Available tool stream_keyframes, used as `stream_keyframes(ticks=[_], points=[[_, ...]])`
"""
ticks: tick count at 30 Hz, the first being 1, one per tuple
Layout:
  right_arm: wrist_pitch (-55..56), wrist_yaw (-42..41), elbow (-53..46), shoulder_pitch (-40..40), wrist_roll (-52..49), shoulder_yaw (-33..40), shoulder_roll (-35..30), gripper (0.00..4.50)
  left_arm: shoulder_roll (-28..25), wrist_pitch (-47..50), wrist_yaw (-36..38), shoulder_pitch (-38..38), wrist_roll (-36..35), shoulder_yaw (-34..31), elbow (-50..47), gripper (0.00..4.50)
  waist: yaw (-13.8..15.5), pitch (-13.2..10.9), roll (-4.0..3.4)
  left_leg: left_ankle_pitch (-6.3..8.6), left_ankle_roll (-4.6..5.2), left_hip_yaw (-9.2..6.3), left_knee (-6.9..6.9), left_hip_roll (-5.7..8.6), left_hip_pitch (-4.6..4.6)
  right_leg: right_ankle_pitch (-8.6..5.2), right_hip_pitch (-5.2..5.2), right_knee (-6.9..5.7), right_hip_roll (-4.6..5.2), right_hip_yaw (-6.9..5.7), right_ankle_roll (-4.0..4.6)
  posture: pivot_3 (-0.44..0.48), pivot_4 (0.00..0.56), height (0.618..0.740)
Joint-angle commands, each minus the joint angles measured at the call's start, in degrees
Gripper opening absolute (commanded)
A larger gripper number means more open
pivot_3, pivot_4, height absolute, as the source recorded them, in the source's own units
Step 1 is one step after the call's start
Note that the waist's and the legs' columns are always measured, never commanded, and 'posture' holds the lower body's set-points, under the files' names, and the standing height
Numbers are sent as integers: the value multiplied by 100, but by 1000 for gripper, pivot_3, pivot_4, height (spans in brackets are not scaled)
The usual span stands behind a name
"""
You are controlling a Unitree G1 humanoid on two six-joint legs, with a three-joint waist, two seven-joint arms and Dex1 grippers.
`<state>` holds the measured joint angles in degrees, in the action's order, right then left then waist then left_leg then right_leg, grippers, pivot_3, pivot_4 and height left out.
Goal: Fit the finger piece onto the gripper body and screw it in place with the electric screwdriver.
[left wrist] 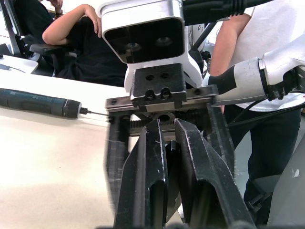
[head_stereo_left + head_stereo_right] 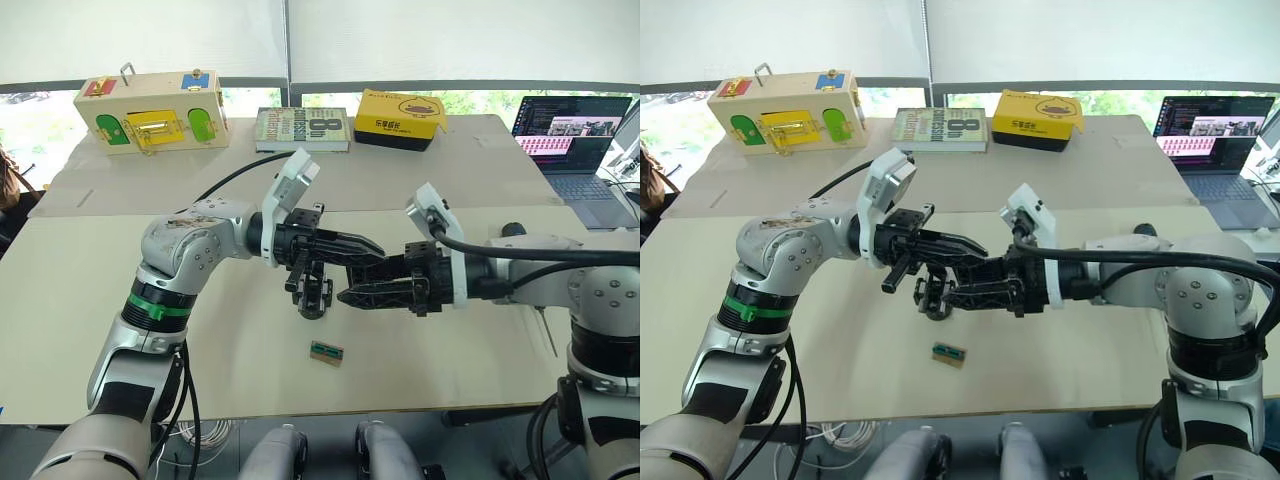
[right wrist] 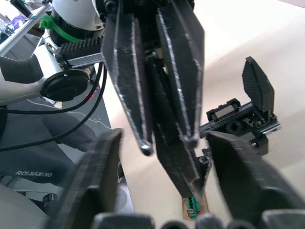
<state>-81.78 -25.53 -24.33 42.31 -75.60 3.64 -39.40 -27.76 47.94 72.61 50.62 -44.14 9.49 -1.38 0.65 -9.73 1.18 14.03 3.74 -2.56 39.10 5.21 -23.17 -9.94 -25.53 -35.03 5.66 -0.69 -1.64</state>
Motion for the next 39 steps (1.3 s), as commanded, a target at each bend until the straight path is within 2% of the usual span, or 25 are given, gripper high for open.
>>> stream_keyframes(ticks=[1, 4, 5, 12, 17, 21, 22, 30, 32, 36, 39], points=[[112, 26, -173, 91, -195, 67, -34, 1570, 5, -57, 26, -10, 28, -76, -107, 0, 0, 0, 0, 0, 0, 0, 0, 0, 0, 0, 0, 0, 0, 0, 0, 0, 150, 740], [138, 14, -213, 51, -241, 70, -58, 566, -9, -110, 55, -20, 83, -69, -85, 0, 0, 0, 0, 0, 0, 0, 0, 0, 0, 0, 0, 0, 0, 0, 0, 0, 150, 740], [152, 4, -228, 37, -244, 73, -66, 464, -13, -125, 74, -19, 92, -70, -75, 0, 0, 0, 0, 0, 0, 0, 0, 0, 0, 0, -1, 0, -1, -1, 0, 0, 150, 740], [271, -69, -289, -47, -165, 89, -94, 465, -71, -90, 243, -38, 53, -112, -75, 0, -1, 0, 0, 0, 0, 1, 3, 0, 0, 0, 0, -2, -2, -2, -1, 0, 150, 740], [525, -261, -417, -197, 26, 107, -135, 442, -45, -75, 184, -20, -247, -564, -109, 2267, -5, 0, 0, 0, 0, 1, 3, -1, 0, 0, -1, -2, -3, -2, -1, 0, 150, 740], [966, -561, -570, -513, 380, 148, -255, 441, -331, -541, 428, -115, -143, -998, 51, 4248, -7, 0, 0, 0, 0, 3, 4, -1, 1, 0, -2, -4, -4, -5, -1, 0, 150, 740], [1124, -685, -619, -626, 493, 168, -287, 441, -463, -722, 533, -164, -47, -1082, 118, 4500, -12, 0, 0, 0, 0, 4, 4, -1, 1, 1, -2, -4, -5, -6, -1, 0, 150, 740], [2510, -1533, -774, -1501, 1695, 96, -465, 440, -1442, -2706, 1236, -832, 1124, -1264, 953, 4500, -1, 1, -1, -1, 0, 13, 4, -2, 12, 2, 3, -6, -9, -6, -3, 0, 150, 740], [3025, -1803, -686, -1750, 2136, 54, -460, 439, -1724, -3713, 1627, -1299, 1601, -1220, 1402, 4500, -4, 1, -2, 0, 0, 13, 4, -2, 12, 3, 4, -4, -8, -6, -5, 0, 150, 740], [3555, -2155, -483, -2034, 2763, -163, -530, 439, -1724, -4589, 1502, -1728, 1978, -1289, 2075, 4500, 0, 0, 0, 2, 2, 19, -2, -4, 18, 3, 2, -2, -5, -2, -5, 0, 150, 740], [3880, -2417, -400, -2135, 2874, -148, -375, 438, -1579, -5157, 1454, -1948, 2262, -1166, 2438, 4500, 40, 0, 1, 0, 0, 16, 7, -4, -2, 6, -15, -3, -1, -5, -6, 0, 150, 740]])
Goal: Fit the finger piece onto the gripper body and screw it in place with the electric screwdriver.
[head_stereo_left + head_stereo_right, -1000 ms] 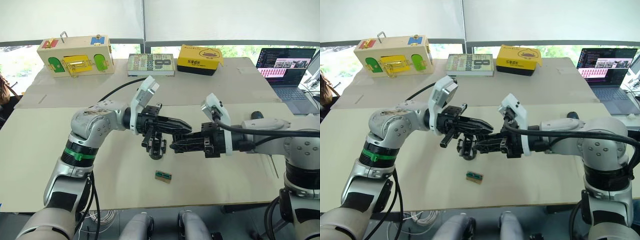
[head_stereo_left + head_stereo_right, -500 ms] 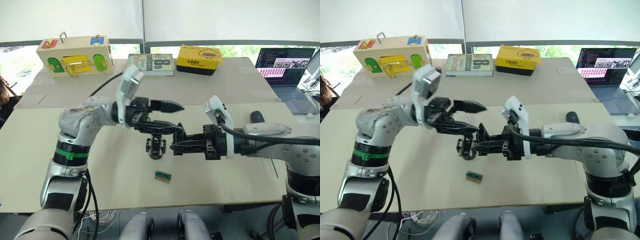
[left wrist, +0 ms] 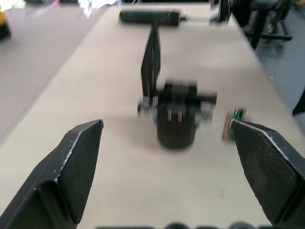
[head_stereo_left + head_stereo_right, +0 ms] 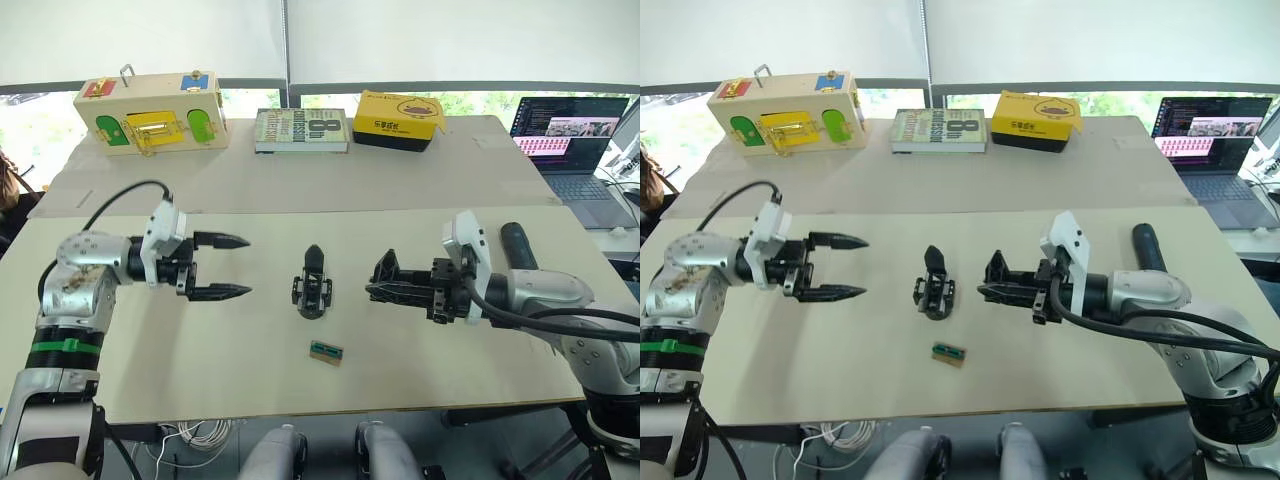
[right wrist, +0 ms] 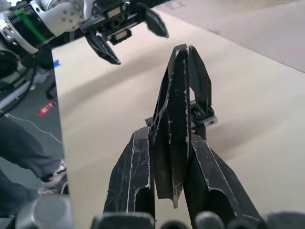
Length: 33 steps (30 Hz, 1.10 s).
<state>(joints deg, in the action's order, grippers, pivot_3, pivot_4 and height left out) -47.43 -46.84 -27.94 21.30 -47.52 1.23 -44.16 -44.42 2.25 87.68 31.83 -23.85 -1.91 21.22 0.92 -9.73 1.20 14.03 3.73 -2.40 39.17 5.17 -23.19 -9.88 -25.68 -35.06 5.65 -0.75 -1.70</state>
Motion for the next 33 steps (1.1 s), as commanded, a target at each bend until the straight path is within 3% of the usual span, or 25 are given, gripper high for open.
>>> stream_keyframes(ticks=[1, 6, 17, 33], points=[[571, -391, -23, -67, 120, 64, 139, 438, 194, -697, -130, -140, 303, 10, 324, 4500, 18, 1, 0, 0, 0, 1, 0, 0, 0, 2, 0, 0, 2, 1, -1, 0, 150, 740], [1529, -921, 41, -349, 503, -27, 468, 435, 804, -1225, -293, -208, 644, 288, 849, 4500, 30, 1, 2, 1, 3, 3, 1, 2, 0, 4, 3, 1, 2, 0, -4, 0, 150, 740], [1530, -927, -139, -550, 594, -71, 517, 433, 1773, -2138, -747, 281, 1345, 762, 1992, 4500, 6, 3, 4, -3, -1, 6, 8, 0, -1, 13, -2, -9, -1, 1, 1, 0, 150, 740], [1374, -616, -276, -701, 508, -76, 567, 433, 2329, -1608, -859, 578, 1543, 1030, 2173, 4500, 10, 4, 4, 6, 18, 1, 50, 0, 13, 21, 40, -4, -6, -3, -16, 0, 150, 740]])
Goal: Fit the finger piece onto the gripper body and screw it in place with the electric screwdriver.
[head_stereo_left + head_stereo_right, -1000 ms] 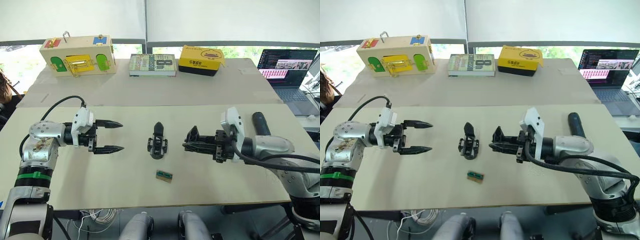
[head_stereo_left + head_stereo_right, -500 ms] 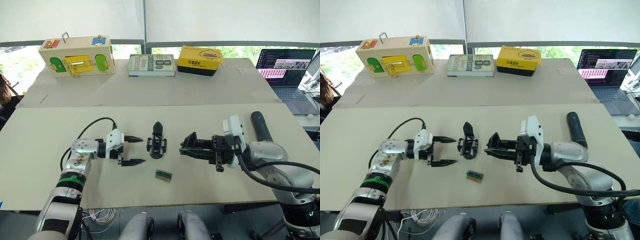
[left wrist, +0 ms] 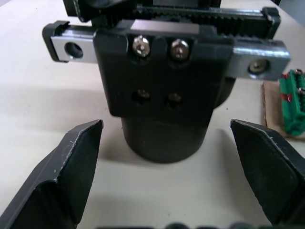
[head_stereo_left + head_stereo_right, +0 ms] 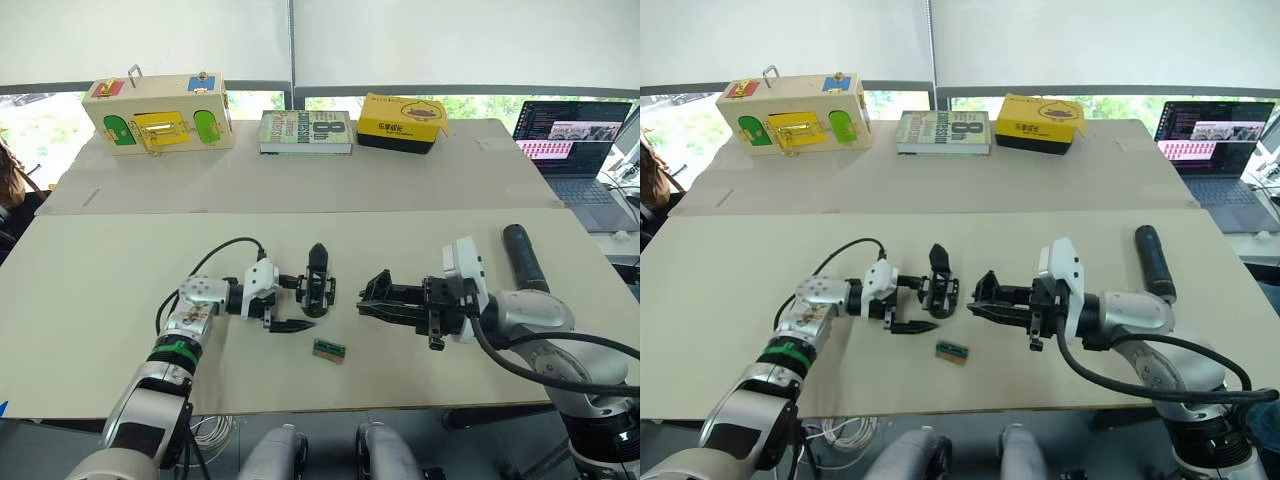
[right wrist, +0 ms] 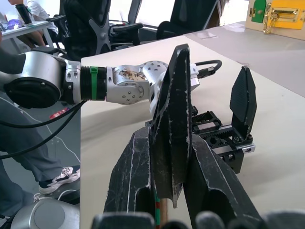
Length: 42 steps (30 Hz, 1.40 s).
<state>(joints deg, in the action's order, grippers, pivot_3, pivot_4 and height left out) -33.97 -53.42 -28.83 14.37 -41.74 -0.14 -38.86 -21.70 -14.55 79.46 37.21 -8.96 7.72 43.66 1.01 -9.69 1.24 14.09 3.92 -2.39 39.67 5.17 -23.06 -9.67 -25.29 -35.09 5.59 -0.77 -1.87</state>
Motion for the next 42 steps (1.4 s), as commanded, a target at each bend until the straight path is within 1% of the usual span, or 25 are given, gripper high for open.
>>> stream_keyframes(ticks=[1, 10, 13, 16, 19, 23, 26, 29, 34, 42], points=[[29, 58, -194, -12, -65, 53, 44, 433, 80, 104, -26, 39, 44, 76, -94, 4500, 1, 0, 0, 1, 1, 0, 4, 0, 0, 1, 2, 1, 0, 0, -2, 0, 150, 740], [77, 110, -196, -9, 31, -74, 56, 433, 256, 132, -133, 95, 168, 179, -42, 4500, 53, 1, -1, 3, 5, 1, 10, 1, 0, 6, 8, 5, 2, 1, -9, 0, 150, 740], [80, 114, -203, -12, 38, -91, 52, 433, 241, 61, -157, 89, 249, 224, 9, 4500, 69, 1, -1, 4, 7, 1, 12, 1, -1, 7, 9, 7, 3, 1, -11, 0, 150, 740], [103, 110, -188, 2, 66, -120, 64, 433, 198, 6, -175, 89, 303, 218, 75, 3661, 73, 1, -2, 5, 8, 1, 12, 1, 0, 7, 10, 7, 2, 1, -11, 0, 150, 740], [218, 90, -100, 109, 191, -224, 157, 433, 133, -50, -189, 67, 372, 236, 116, 2285, 67, 1, -2, 5, 7, 1, 12, 1, 1, 7, 10, 7, 1, 1, -11, 0, 150, 740], [481, -9, 131, 362, 490, -469, 398, 433, 105, -76, -177, 50, 393, 268, 133, 2286, 39, 1, -2, 5, 7, 1, 11, 0, 6, 7, 12, 5, 0, 2, -12, 0, 150, 740], [809, -93, 566, 795, 831, -830, 795, 433, 102, -28, -168, 33, 384, 287, 84, 2286, 12, 2, -1, 5, 7, 1, 11, 0, 13, 7, 17, 6, -3, 3, -12, 0, 150, 740], [1051, -152, 1010, 1076, 1108, -1022, 1086, 433, 97, 54, -154, 18, 394, 331, 66, 2286, 4, 3, -2, 5, 7, 1, 12, 1, 14, 7, 17, 3, -5, 1, -12, 0, 150, 740], [1394, -431, 1522, 1261, 1486, -1355, 1307, 433, 55, 144, -141, -42, 425, 408, 4, 2286, -2, 7, -3, 5, 8, 2, 11, 3, 15, 7, 16, 5, -4, 3, -11, 0, 150, 740], [1695, -452, 2126, 1489, 1868, -1457, 1705, 433, 20, 299, -187, -195, 412, 440, -236, 2286, -28, 8, -6, 5, 7, 2, 10, 3, 18, 7, 13, 1, -6, 5, -11, 0, 150, 740]])
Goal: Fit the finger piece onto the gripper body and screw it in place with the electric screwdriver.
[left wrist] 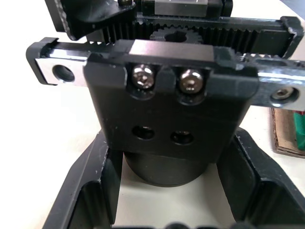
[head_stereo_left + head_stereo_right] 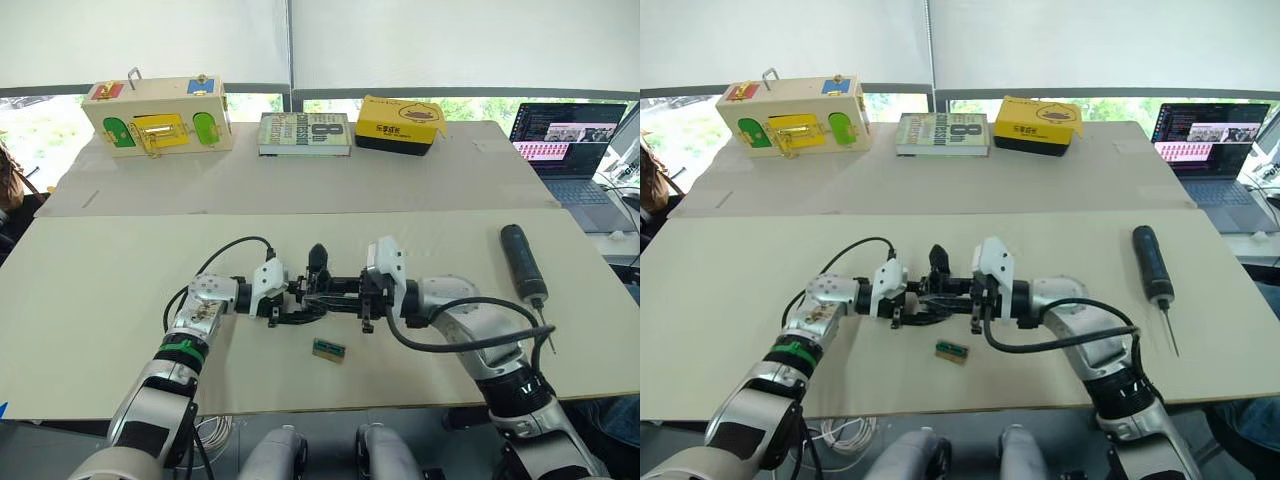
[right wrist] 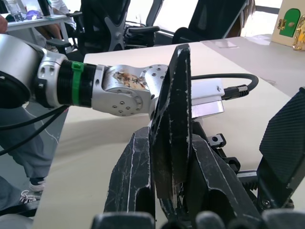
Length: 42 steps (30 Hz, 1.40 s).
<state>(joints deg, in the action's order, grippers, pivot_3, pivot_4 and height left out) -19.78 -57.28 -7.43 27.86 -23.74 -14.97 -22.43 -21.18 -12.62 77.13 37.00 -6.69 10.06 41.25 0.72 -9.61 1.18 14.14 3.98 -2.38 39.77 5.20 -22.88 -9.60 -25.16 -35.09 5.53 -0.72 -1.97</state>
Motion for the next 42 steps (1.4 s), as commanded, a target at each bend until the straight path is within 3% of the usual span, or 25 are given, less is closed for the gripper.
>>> stream_keyframes(ticks=[1, 9, 42], points=[[303, -73, 25, 164, 103, 10, 99, 433, -35, 122, 43, -177, 190, 211, -12, 2286, 2, 0, 0, 0, 0, 0, 0, 0, 0, 0, -1, 1, 0, -1, 0, 0, 150, 740], [303, -143, 334, 162, 221, -28, 320, 433, -30, 204, 7, -219, 191, 219, -84, 2286, 0, 1, -1, 1, -1, 0, -2, 0, 0, 0, -1, 2, 0, 0, 0, 0, 150, 740], [-36, -165, 707, 166, 584, -120, 112, 433, -126, 280, -24, -342, 179, 205, -154, 2286, -17, 18, -8, 2, -2, 0, -9, -1, 16, -1, -1, 5, -1, 1, 1, 0, 150, 740]])
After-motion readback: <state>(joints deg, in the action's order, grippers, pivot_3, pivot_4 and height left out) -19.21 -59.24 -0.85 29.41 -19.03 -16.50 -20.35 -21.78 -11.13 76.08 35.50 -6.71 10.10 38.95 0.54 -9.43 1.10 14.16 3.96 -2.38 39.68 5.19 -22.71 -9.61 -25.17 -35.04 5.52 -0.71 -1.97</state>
